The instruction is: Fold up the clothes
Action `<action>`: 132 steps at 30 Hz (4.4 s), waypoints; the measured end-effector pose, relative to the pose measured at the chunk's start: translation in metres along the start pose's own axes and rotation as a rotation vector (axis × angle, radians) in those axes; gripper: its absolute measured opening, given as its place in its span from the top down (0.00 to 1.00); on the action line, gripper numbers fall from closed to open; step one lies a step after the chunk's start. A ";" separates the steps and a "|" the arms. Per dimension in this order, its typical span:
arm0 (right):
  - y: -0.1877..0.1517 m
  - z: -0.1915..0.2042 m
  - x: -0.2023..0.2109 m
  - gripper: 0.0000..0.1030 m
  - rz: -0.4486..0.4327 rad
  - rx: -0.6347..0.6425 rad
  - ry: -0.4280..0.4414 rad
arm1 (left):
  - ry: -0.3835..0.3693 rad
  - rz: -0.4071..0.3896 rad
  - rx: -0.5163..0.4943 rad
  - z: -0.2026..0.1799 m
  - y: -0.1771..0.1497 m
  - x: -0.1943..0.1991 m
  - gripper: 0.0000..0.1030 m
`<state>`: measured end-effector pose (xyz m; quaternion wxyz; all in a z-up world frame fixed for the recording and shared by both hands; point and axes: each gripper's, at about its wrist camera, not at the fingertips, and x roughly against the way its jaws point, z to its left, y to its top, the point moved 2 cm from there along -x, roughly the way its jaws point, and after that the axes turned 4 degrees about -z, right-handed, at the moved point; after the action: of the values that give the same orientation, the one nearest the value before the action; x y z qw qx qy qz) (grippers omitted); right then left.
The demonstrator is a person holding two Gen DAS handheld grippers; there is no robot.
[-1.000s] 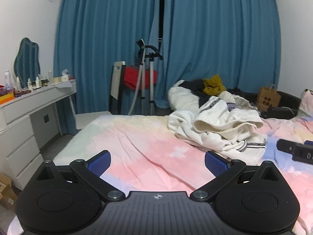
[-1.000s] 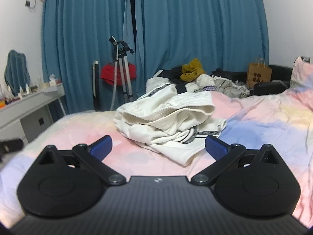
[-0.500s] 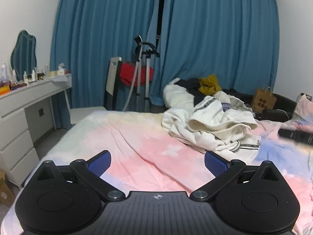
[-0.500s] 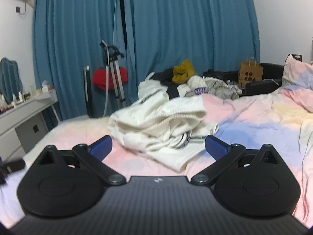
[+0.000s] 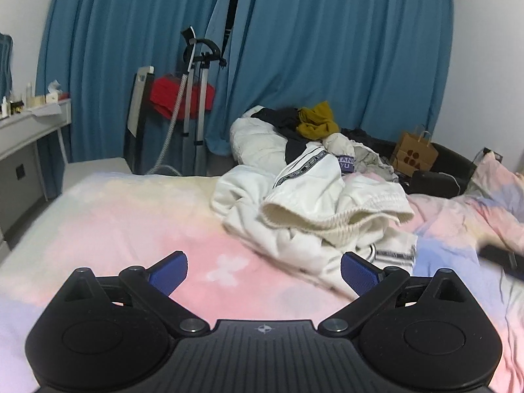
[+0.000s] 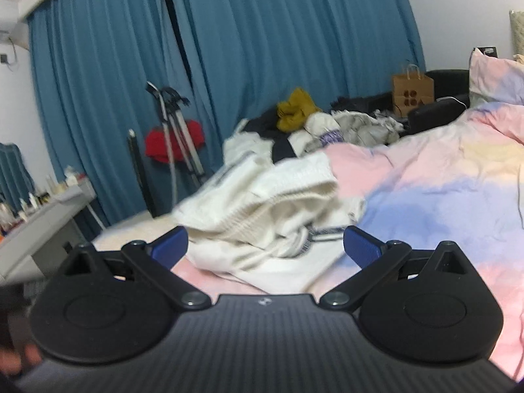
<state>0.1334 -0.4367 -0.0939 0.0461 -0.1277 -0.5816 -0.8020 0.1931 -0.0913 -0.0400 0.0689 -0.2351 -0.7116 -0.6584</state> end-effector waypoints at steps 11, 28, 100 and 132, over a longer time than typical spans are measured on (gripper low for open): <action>-0.024 -0.060 -0.052 0.00 0.059 -0.131 -0.009 | -0.115 0.005 0.190 -0.017 -0.006 -0.168 0.02; -0.047 -0.080 -0.086 0.03 0.080 -0.226 0.000 | -0.110 0.046 0.482 -0.005 0.032 -0.261 0.92; -0.168 0.307 -0.077 0.74 0.622 -0.110 0.758 | 0.275 0.090 0.253 0.437 0.060 -0.167 0.47; -0.043 0.008 -0.006 0.10 0.239 -0.125 0.172 | -0.134 0.004 -0.254 0.022 -0.025 -0.015 0.21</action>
<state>0.1311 -0.4157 -0.1324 0.1826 -0.1296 -0.5051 -0.8335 0.2006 -0.0742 -0.0718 -0.0076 -0.2868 -0.6250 -0.7260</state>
